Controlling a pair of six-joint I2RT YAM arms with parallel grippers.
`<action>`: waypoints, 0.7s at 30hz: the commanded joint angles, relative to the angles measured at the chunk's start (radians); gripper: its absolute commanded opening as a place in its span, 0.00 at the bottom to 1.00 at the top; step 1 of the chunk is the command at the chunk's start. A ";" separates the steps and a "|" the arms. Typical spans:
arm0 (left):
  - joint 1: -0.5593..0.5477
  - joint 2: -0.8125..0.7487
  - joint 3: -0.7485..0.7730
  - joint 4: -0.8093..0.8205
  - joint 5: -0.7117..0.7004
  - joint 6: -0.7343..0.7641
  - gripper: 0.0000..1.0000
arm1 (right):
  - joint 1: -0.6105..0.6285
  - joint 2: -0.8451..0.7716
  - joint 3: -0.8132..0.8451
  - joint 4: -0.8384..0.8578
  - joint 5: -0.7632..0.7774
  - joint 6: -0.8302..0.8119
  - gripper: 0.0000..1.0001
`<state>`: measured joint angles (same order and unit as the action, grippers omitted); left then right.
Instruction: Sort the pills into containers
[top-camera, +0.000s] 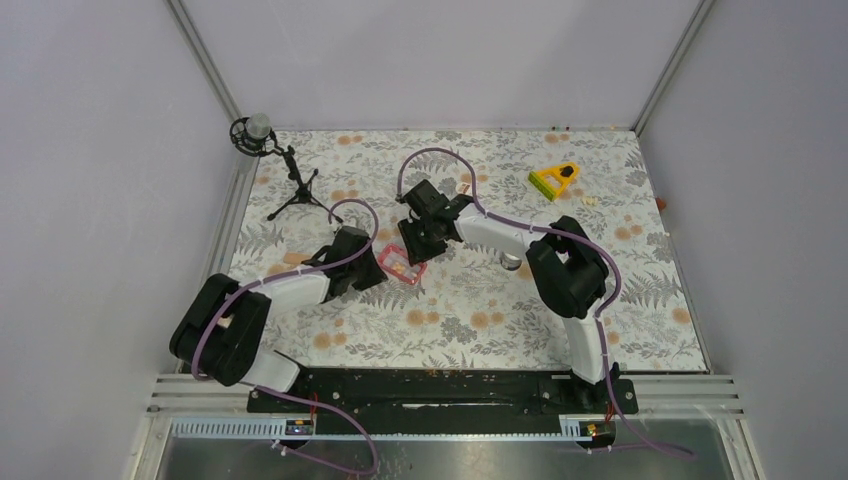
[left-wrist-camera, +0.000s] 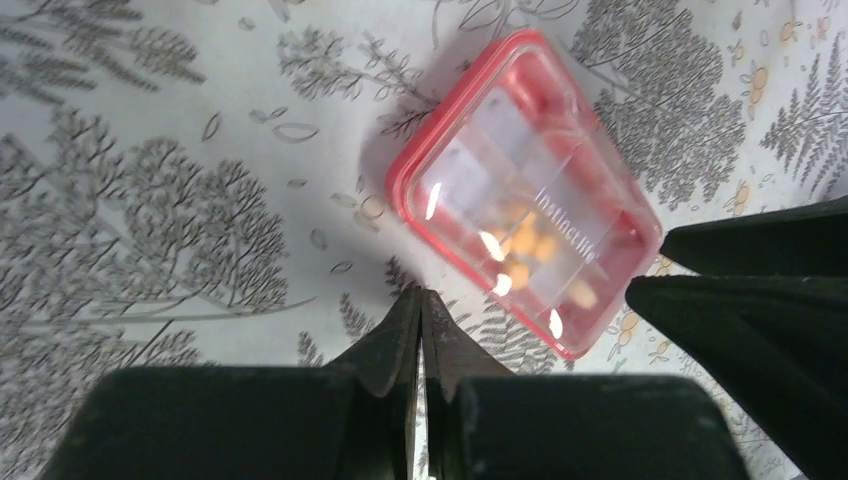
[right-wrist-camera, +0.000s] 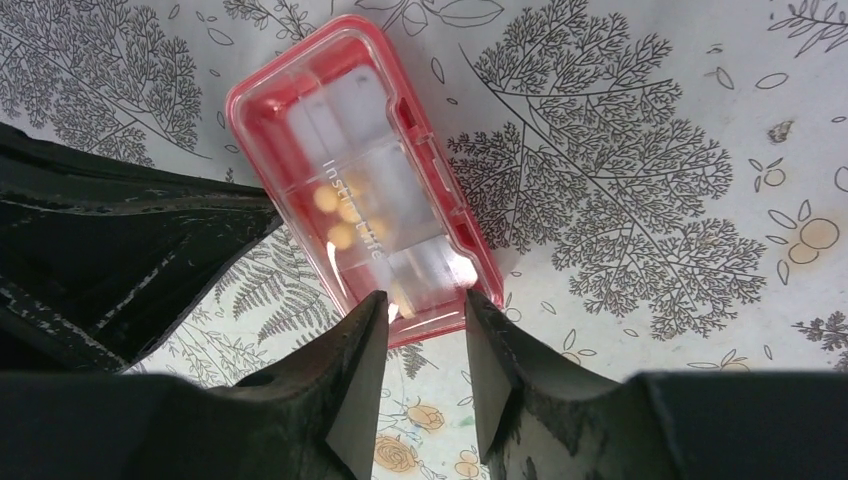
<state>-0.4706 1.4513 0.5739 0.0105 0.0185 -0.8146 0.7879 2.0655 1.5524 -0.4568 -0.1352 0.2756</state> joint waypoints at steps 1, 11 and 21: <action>0.003 -0.104 -0.051 -0.040 -0.081 -0.023 0.02 | 0.011 -0.068 0.000 0.014 -0.008 0.014 0.45; 0.004 -0.241 -0.083 0.081 -0.089 -0.024 0.42 | 0.017 -0.003 0.041 -0.054 0.087 -0.008 0.61; 0.052 -0.092 -0.042 0.158 -0.026 -0.058 0.46 | 0.031 0.044 0.029 -0.073 0.129 -0.015 0.62</action>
<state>-0.4442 1.3167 0.4934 0.0856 -0.0360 -0.8501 0.7990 2.0880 1.5558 -0.4938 -0.0441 0.2771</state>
